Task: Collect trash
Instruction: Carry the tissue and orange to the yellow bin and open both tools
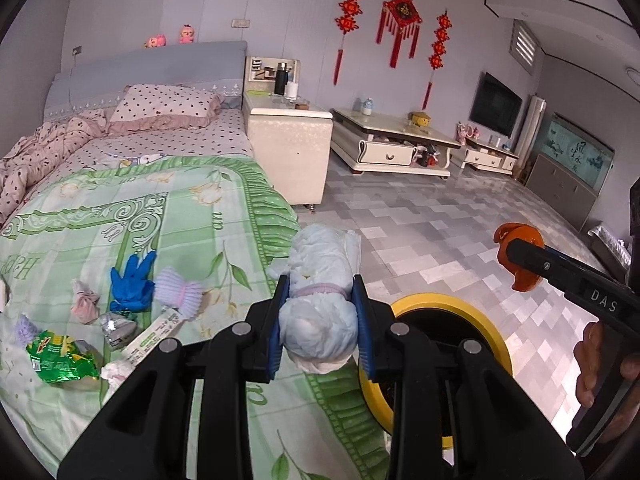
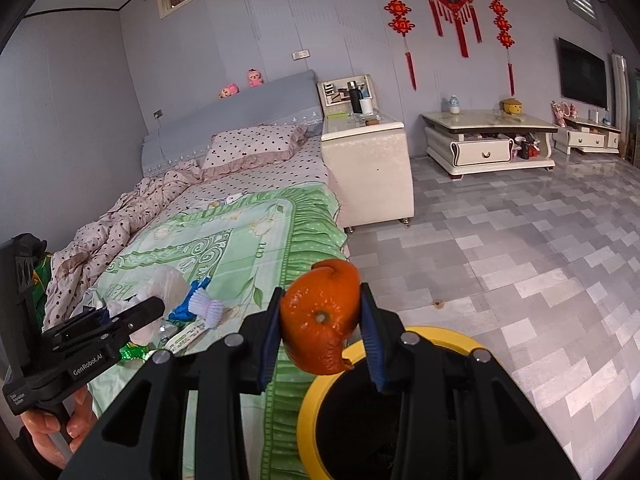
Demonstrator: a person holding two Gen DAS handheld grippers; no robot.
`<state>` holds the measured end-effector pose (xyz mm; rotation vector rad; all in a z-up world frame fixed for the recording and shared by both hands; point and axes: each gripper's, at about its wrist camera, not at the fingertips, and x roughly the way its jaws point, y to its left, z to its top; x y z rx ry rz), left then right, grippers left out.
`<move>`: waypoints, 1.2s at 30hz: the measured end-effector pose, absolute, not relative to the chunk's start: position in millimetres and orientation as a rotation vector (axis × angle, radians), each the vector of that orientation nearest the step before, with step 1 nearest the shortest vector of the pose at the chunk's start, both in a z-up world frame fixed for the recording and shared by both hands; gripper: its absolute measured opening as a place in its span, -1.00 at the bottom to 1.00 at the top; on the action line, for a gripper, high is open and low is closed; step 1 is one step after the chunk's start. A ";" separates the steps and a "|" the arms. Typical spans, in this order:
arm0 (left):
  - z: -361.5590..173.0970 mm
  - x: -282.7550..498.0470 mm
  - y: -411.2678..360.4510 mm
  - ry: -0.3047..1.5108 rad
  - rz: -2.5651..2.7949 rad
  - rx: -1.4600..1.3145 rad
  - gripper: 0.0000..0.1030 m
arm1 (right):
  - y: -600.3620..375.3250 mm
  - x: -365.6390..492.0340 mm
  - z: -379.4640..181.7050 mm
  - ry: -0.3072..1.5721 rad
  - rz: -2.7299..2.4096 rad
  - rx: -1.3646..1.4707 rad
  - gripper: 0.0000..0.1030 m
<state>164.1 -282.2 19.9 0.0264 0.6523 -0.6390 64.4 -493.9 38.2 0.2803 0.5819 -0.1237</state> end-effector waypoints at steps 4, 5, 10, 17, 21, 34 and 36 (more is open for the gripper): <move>-0.5 164.4 -314.1 0.686 -0.678 0.043 -0.45 | -513.1 63.6 23.8 0.602 -0.153 0.303 -0.34; -7.1 164.6 -321.8 0.696 -0.689 0.048 -0.44 | -518.3 63.5 20.4 0.607 -0.157 0.309 -0.34; -38.1 165.5 -350.3 0.756 -0.729 0.051 -0.44 | -540.1 62.5 1.0 0.633 -0.185 0.340 -0.34; -74.9 161.4 -379.2 0.817 -0.775 0.083 -0.43 | -565.0 61.7 -28.4 0.676 -0.234 0.381 -0.33; -85.0 158.2 -387.9 0.834 -0.796 0.090 -0.43 | -576.5 60.1 -40.0 0.691 -0.255 0.401 -0.33; -80.4 151.1 -376.4 0.821 -0.806 0.061 0.15 | -592.5 45.0 -48.3 0.695 -0.316 0.440 -0.01; -78.4 151.6 -370.6 0.815 -0.793 0.054 0.26 | -592.1 43.7 -47.8 0.697 -0.324 0.440 0.01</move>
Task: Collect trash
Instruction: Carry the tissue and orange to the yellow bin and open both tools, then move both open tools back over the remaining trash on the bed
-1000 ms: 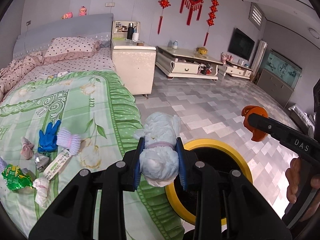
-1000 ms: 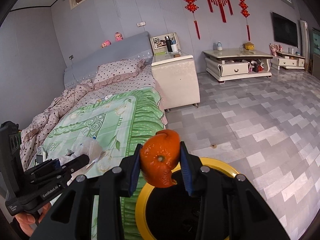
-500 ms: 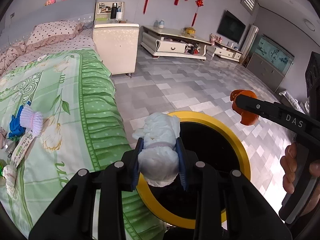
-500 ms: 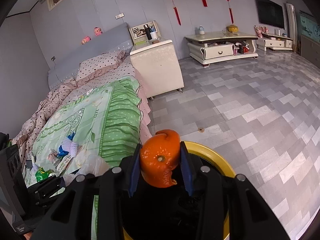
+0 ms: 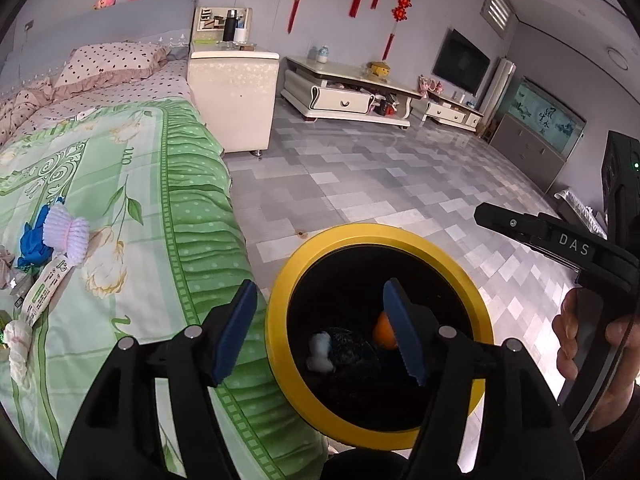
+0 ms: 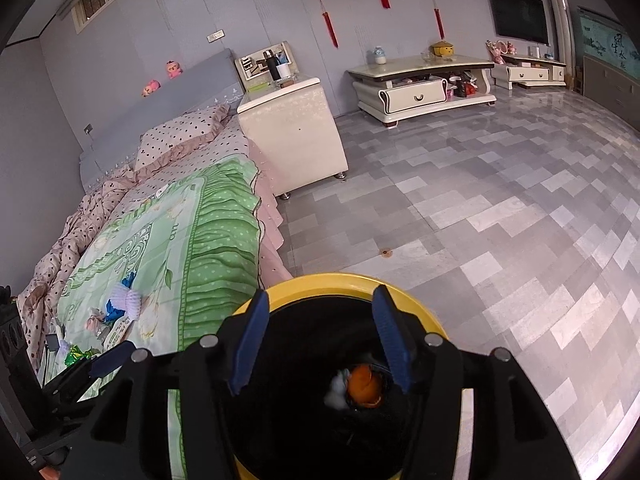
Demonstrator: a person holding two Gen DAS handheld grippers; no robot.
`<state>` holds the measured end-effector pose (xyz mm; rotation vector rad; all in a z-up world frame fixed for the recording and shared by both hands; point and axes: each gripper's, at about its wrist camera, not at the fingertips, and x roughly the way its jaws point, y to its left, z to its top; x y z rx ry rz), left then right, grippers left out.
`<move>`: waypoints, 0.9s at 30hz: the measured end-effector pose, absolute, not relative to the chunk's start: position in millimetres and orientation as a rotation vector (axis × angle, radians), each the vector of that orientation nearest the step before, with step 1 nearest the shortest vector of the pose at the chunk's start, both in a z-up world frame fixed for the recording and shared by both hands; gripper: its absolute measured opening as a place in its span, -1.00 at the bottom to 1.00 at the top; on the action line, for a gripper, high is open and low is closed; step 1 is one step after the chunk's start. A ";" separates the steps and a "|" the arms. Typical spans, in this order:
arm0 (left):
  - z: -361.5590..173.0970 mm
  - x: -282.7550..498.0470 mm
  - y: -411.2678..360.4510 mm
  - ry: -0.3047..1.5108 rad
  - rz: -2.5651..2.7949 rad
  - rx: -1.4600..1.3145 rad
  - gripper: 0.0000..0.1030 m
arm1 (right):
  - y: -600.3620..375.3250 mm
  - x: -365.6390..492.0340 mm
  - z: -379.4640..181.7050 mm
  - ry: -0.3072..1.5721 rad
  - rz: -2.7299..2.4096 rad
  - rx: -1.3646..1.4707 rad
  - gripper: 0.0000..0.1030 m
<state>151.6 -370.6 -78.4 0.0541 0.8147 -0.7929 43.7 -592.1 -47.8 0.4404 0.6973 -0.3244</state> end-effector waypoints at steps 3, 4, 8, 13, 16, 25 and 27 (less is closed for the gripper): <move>-75.2 152.7 -360.3 0.802 -0.771 0.054 0.37 | -588.8 42.1 -45.3 0.697 -0.324 0.443 0.03; -74.2 153.1 -356.3 0.795 -0.759 0.057 0.39 | -587.3 41.9 -44.2 0.695 -0.322 0.442 0.03; -66.6 157.8 -335.0 0.782 -0.719 0.047 0.44 | -578.3 42.2 -36.5 0.687 -0.306 0.438 0.03; -57.3 165.7 -302.8 0.756 -0.660 0.043 0.48 | -553.6 49.8 -24.3 0.680 -0.268 0.406 0.03; -51.9 171.7 -278.9 0.741 -0.621 0.032 0.49 | -535.2 57.8 -17.5 0.681 -0.240 0.385 0.03; -43.7 194.5 -199.5 0.711 -0.474 0.027 0.52 | -480.3 87.6 -3.2 0.683 -0.146 0.335 0.04; -42.6 201.0 -179.9 0.706 -0.442 0.020 0.52 | -466.5 96.1 -1.2 0.687 -0.120 0.327 0.05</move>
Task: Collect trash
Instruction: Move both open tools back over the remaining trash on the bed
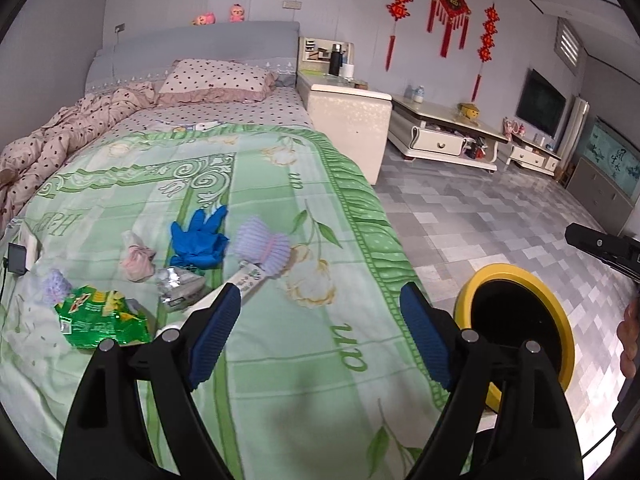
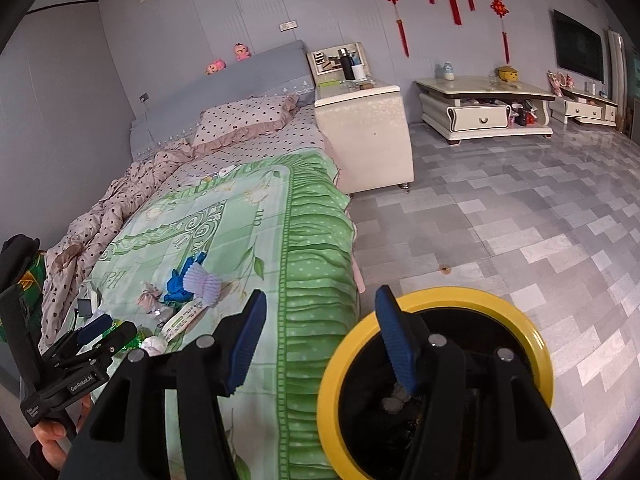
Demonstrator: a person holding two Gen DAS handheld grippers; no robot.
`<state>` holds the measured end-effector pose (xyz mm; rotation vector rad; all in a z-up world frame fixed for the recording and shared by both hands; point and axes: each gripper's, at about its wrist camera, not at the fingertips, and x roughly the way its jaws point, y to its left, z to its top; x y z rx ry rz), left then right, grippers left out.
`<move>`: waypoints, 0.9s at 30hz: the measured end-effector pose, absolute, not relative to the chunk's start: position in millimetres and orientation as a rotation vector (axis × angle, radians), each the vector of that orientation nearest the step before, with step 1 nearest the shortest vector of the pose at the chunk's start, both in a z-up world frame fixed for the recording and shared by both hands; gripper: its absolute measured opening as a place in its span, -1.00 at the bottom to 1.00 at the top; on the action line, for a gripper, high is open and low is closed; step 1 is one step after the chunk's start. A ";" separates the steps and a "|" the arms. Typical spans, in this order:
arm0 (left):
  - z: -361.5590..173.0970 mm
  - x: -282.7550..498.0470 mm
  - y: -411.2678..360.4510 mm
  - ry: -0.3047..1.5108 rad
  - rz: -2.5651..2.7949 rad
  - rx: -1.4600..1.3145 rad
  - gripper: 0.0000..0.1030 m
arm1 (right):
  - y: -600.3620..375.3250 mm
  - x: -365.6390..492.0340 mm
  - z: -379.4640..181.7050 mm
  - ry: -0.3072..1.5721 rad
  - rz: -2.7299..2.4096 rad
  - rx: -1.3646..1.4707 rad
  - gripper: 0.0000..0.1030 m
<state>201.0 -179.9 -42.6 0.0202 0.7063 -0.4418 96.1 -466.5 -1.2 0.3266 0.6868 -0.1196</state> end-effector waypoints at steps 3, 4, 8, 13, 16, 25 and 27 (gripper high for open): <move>-39.5 211.8 -147.7 0.697 -0.390 -0.002 0.52 | -443.2 109.9 -0.1 0.695 -0.081 0.306 0.05; -38.4 216.1 -137.1 0.694 -0.373 -0.010 0.52 | -435.9 114.3 -0.6 0.699 -0.069 0.299 0.05; -38.3 232.6 -91.9 0.691 -0.297 -0.040 0.52 | -403.0 136.4 -2.0 0.711 -0.022 0.270 0.05; -40.9 255.4 -33.2 0.690 -0.190 -0.059 0.52 | -364.2 169.7 -8.4 0.741 0.033 0.227 0.05; -44.7 269.6 1.2 0.693 -0.128 -0.066 0.52 | -339.8 194.9 -14.3 0.761 0.058 0.188 0.05; -73.8 313.5 86.7 0.737 0.029 -0.084 0.52 | -285.9 274.2 -55.9 0.848 0.076 0.091 0.05; -84.1 322.9 102.4 0.753 0.053 -0.090 0.52 | -277.2 291.8 -68.0 0.870 0.073 0.074 0.05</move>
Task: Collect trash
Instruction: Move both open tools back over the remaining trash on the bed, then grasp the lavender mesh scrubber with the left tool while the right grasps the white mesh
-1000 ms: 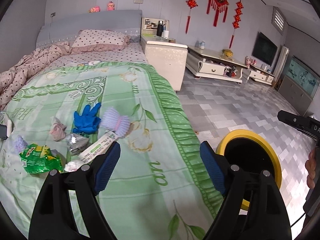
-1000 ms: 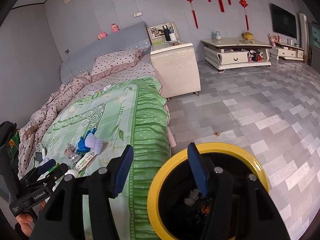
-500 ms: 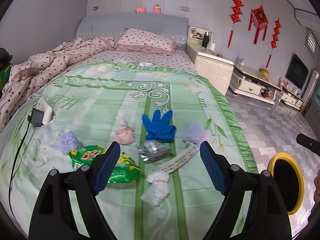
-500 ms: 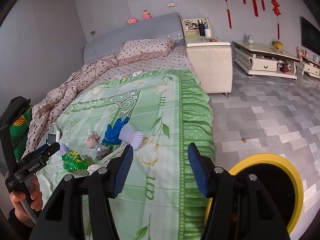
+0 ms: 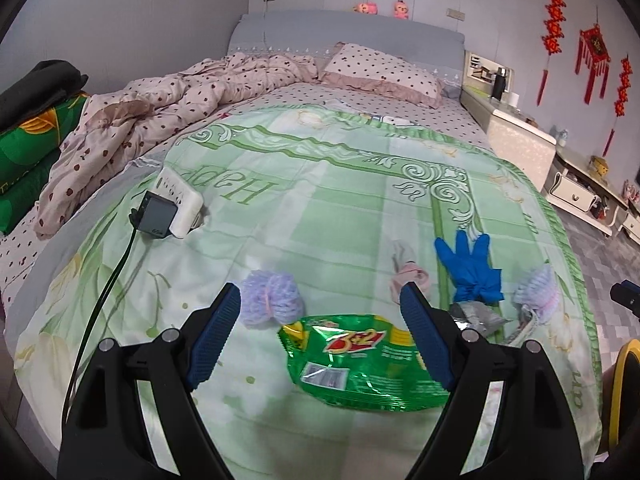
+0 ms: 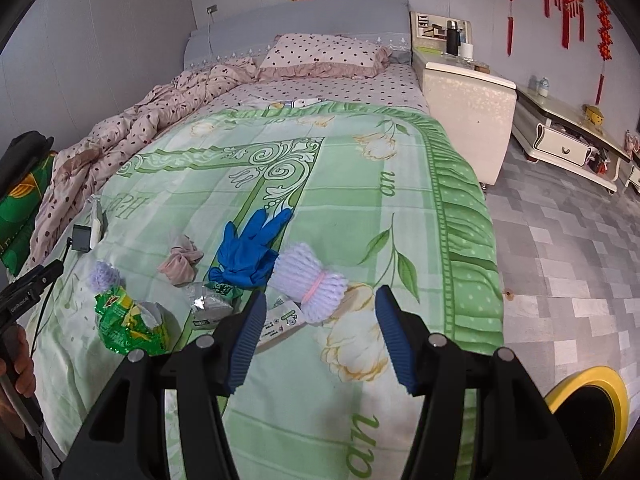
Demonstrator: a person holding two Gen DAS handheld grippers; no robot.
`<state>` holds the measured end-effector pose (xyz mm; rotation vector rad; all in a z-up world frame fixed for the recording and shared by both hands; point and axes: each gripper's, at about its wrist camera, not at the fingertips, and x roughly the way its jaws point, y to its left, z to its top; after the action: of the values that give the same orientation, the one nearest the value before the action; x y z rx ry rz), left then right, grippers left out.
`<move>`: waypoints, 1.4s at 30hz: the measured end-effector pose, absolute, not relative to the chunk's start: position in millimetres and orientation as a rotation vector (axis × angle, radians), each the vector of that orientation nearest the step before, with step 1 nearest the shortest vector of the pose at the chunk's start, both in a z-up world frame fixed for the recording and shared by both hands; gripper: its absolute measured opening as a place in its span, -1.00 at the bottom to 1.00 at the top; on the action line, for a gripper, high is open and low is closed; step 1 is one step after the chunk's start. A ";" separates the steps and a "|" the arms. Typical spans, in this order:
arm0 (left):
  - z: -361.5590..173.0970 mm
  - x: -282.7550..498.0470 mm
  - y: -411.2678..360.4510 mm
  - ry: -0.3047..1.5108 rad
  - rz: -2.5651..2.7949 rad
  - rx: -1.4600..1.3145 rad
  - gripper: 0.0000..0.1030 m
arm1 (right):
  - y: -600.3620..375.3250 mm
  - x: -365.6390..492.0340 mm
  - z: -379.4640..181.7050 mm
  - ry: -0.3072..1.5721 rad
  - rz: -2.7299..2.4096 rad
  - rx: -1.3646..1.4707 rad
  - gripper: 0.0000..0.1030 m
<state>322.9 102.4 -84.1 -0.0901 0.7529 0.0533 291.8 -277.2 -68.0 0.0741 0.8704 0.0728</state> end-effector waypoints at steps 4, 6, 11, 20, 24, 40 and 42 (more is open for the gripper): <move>-106.3 338.1 126.8 0.789 0.096 -0.105 0.52 | -263.1 322.5 -92.7 0.905 0.052 0.023 0.09; -116.4 344.9 135.2 0.804 0.106 -0.111 0.52 | -259.2 334.4 -104.3 0.921 0.046 0.015 0.14; -142.2 362.9 149.6 0.841 0.136 -0.124 0.52 | -254.0 359.8 -130.2 0.957 0.027 -0.010 0.14; -182.4 393.8 152.2 0.901 0.146 -0.115 0.51 | -244.1 380.8 -153.4 0.971 0.044 -0.054 0.21; -189.7 403.0 146.4 0.909 0.121 -0.112 0.40 | -238.5 383.9 -159.2 0.971 0.053 -0.080 0.21; -202.8 412.5 133.1 0.915 0.055 -0.112 -0.13 | -247.5 386.2 -166.8 0.989 0.057 -0.022 -0.27; -200.0 410.6 134.6 0.908 0.063 -0.111 -0.16 | -246.7 383.8 -163.9 0.977 0.060 -0.022 -0.32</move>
<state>410.6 134.6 -200.0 -0.1110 0.9077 0.0629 383.8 -246.7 -163.9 -0.0221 0.9772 0.0601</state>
